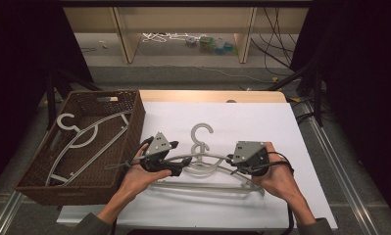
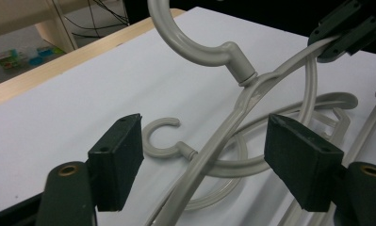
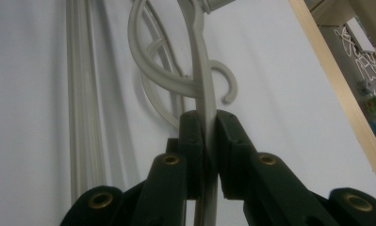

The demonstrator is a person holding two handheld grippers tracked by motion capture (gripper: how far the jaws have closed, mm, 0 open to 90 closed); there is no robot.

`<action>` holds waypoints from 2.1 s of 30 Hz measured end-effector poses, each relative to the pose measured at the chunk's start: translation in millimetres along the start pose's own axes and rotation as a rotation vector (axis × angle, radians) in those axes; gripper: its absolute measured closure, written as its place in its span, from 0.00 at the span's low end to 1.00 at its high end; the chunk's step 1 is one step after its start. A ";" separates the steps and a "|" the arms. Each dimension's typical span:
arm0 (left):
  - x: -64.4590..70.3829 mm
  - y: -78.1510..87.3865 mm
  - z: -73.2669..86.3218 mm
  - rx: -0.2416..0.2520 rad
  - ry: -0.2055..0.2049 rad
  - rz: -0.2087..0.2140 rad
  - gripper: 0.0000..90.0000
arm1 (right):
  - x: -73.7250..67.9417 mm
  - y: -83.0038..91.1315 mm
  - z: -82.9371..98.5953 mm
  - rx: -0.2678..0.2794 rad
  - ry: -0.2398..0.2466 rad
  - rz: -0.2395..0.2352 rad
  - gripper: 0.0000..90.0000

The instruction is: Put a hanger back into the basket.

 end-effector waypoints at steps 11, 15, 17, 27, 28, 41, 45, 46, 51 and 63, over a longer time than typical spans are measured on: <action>4.3 -11.0 -4.6 -0.076 -0.064 0.034 0.44 | -2.2 6.8 -7.3 0.026 0.039 0.006 0.91; 4.9 -13.6 -5.5 -0.084 -0.075 0.050 0.50 | -3.3 6.8 -9.2 0.030 0.049 0.003 0.91; 5.7 -15.4 -5.3 -0.078 -0.059 0.057 0.54 | -6.3 7.3 -10.1 0.029 0.028 -0.016 0.91; 13.0 -11.2 -6.5 -0.117 -0.195 0.097 0.79 | -4.9 7.6 -8.4 0.032 0.060 -0.030 0.91; 13.6 -10.7 -6.8 -0.119 -0.203 0.099 0.80 | -2.4 7.3 -7.6 0.046 0.080 -0.018 0.91; 29.5 -7.0 -8.9 -0.133 -0.235 0.154 0.90 | -0.8 4.6 -4.2 0.057 -0.015 0.013 0.79; 27.1 -4.7 -9.7 -0.133 -0.227 0.150 0.90 | 1.5 5.9 -3.5 0.094 -0.091 0.021 0.71; 24.6 -3.2 -10.3 -0.131 -0.213 0.144 0.91 | 2.3 6.4 -3.9 0.105 -0.112 0.031 0.67; 10.5 4.1 -8.8 -0.133 -0.173 0.105 0.91 | 11.0 13.3 -5.7 0.216 -0.272 0.098 0.46; -19.4 25.8 -10.3 -0.089 -0.068 0.025 0.91 | 14.2 26.1 1.5 0.345 -0.463 0.147 0.29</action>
Point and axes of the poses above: each handheld gripper's, and its own axes: y roughly backward along the jaws, z roughly out of its underside, x roughly to its right, the point moved 2 cm from there along -y, roughly forward along the jaws, and after that the axes turned 5 degrees about -y, right-handed, at the moved point
